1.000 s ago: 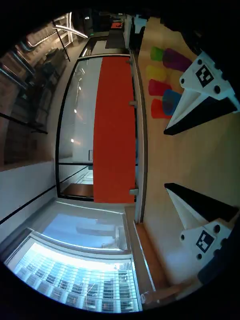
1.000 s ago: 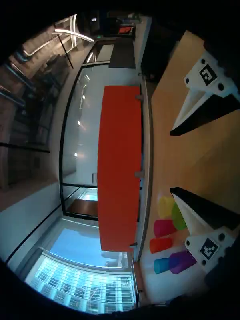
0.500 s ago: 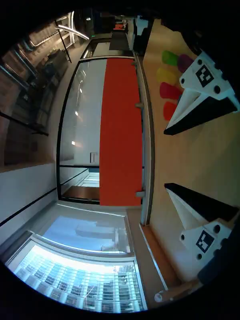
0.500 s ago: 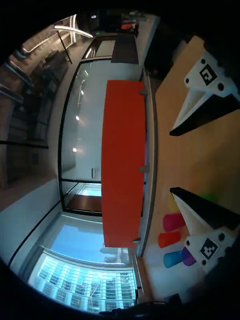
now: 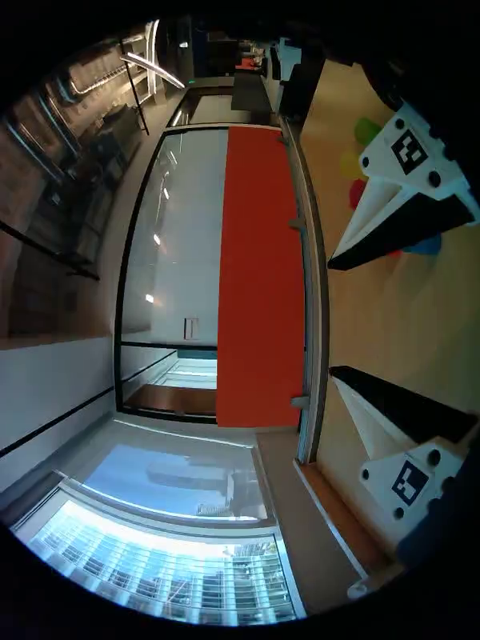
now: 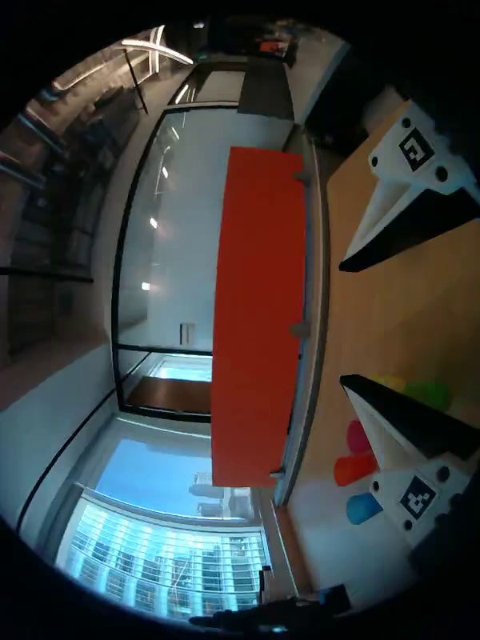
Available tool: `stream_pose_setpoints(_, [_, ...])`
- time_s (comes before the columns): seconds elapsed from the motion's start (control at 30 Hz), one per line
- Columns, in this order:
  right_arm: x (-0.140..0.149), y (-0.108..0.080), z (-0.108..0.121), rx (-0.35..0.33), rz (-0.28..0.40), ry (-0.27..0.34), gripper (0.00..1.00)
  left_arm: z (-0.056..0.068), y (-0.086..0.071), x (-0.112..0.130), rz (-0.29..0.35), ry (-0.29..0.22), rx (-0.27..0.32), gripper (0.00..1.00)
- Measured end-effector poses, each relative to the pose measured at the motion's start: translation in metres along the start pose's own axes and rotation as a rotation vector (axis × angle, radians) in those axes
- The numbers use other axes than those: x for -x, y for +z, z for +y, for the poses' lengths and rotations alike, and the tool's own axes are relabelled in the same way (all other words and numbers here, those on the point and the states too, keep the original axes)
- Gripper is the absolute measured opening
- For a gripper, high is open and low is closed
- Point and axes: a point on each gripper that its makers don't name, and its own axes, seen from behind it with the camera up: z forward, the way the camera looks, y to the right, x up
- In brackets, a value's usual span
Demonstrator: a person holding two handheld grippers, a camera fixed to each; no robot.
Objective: Pour water
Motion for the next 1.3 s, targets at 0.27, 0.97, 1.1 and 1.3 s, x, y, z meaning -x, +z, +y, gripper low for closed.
stream_pose_setpoints(0.27, [-0.034, 0.006, -0.006, -0.044, -0.009, 0.012, 0.99, 0.005, 0.01, -0.037, -0.005, -0.006, 0.039, 0.88])
stream_pose_setpoints(0.97, [-0.06, 0.01, -0.034, -0.222, -0.018, 0.017, 0.99, 0.036, 0.026, -0.06, -0.055, 0.025, 0.2, 0.88])
stream_pose_setpoints(1.1, [-0.065, 0.001, -0.05, -0.312, -0.012, 0.006, 0.99, 0.049, 0.023, -0.06, -0.057, 0.025, 0.257, 0.88])
stream_pose_setpoints(1.3, [-0.079, -0.012, -0.071, -0.431, -0.004, 0.045, 0.99, 0.068, 0.016, -0.063, -0.057, 0.033, 0.347, 0.88])
